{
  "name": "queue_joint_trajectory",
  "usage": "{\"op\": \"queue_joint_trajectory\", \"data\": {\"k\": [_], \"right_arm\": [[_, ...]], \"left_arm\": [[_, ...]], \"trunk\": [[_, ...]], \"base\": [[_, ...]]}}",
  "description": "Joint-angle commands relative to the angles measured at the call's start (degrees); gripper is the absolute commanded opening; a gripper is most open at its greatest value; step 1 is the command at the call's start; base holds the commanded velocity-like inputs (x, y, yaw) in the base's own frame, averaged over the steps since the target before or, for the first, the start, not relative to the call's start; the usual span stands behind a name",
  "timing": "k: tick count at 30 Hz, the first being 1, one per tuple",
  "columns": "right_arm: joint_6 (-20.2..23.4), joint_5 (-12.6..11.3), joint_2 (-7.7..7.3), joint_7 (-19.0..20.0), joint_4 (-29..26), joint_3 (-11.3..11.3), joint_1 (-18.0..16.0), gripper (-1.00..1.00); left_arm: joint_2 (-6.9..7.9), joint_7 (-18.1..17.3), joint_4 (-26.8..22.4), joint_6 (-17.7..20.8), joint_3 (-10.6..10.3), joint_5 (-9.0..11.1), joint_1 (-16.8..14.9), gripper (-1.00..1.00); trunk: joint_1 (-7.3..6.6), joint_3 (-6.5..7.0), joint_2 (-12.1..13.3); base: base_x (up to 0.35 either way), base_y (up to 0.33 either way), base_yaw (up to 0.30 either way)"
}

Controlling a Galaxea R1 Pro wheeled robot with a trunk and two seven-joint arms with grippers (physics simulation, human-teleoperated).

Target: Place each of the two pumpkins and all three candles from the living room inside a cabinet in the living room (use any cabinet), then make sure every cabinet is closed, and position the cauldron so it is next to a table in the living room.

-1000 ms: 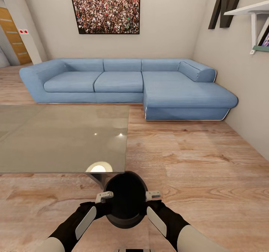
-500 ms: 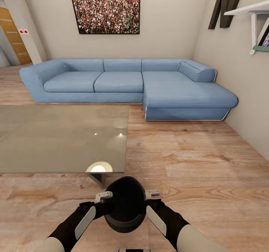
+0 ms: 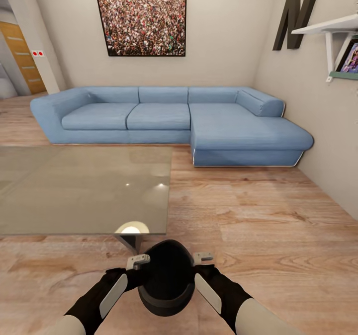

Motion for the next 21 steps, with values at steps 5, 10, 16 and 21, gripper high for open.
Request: {"op": "queue_joint_trajectory", "data": {"k": [5,10,16,21], "right_arm": [[0.1,-0.6,-0.04,-0.5,-0.1,0.4,-0.1,1.00],[0.1,-0.6,-0.04,-0.4,-0.1,0.4,-0.1,1.00],[0.1,-0.6,-0.04,-0.4,-0.1,0.4,-0.1,1.00],[0.1,-0.6,-0.04,-0.4,-0.1,0.4,-0.1,1.00]], "left_arm": [[0.13,0.5,-0.2,0.1,-0.4,0.6,0.0,1.00],[0.15,0.5,-0.2,0.1,-0.4,0.5,0.0,1.00],[0.12,0.6,-0.2,0.1,-0.4,0.6,0.0,1.00],[0.17,0.6,-0.2,0.1,-0.4,0.6,0.0,1.00]], "trunk": [[-0.06,0.40,0.0],[-0.06,0.40,0.0],[-0.06,0.40,0.0],[-0.06,0.40,0.0]], "base": [[0.000,0.000,0.000],[0.000,0.000,0.000],[-0.118,0.000,0.000],[-0.260,0.000,0.000]]}}
